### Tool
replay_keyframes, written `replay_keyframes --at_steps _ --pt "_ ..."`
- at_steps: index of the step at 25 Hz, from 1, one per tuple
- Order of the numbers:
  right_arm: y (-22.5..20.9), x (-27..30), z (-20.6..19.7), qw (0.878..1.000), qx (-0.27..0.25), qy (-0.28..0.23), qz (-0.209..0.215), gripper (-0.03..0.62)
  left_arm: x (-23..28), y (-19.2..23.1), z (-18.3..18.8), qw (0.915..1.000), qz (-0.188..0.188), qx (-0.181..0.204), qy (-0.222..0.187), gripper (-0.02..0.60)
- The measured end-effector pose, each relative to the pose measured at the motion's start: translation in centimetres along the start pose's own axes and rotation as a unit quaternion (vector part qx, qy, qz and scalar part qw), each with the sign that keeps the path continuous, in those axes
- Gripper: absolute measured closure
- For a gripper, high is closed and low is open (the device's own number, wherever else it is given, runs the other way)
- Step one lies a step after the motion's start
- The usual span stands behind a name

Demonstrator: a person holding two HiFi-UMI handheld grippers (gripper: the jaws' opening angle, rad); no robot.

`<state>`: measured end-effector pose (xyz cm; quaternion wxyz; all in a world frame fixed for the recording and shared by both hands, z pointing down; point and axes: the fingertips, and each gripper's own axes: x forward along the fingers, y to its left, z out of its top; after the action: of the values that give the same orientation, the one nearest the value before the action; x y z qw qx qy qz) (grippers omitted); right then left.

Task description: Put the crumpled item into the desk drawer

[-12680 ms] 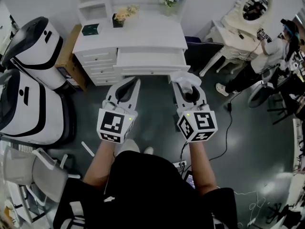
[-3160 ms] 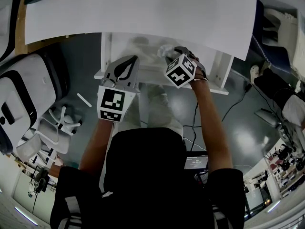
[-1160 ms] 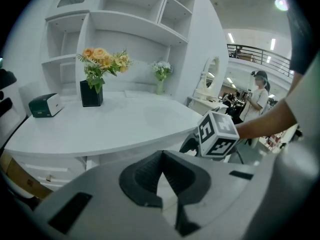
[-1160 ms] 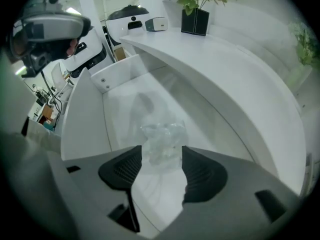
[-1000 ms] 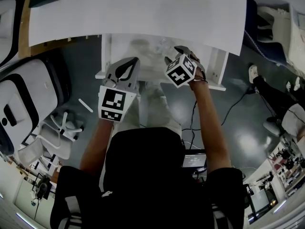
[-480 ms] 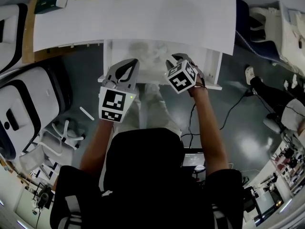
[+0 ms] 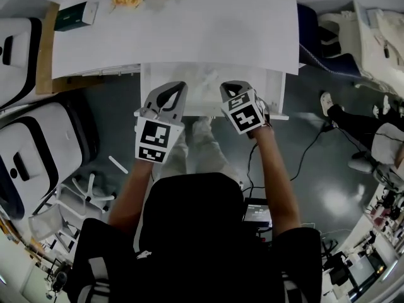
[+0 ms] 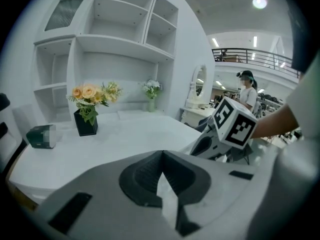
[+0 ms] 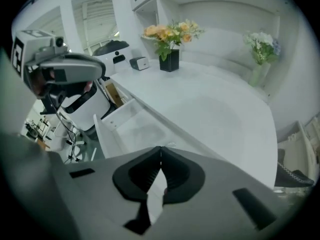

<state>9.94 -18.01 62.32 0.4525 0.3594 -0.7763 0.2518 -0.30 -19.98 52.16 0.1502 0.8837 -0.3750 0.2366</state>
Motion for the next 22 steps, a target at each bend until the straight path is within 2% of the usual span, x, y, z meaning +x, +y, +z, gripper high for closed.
replay_keyframes --at_steps 13,22 --pt "-0.3 -8.2 4.5 0.992 0.049 -0.106 -0.055 0.595 -3.0 -1.2 4.5 0.9987 0.0 0.033 -0.039 0.575" --pt "0.6 -14.1 7.1 0.973 0.09 -0.197 -0.075 0.597 -5.8 -2.3 6.9 0.9963 -0.001 0.054 -0.067 0.575"
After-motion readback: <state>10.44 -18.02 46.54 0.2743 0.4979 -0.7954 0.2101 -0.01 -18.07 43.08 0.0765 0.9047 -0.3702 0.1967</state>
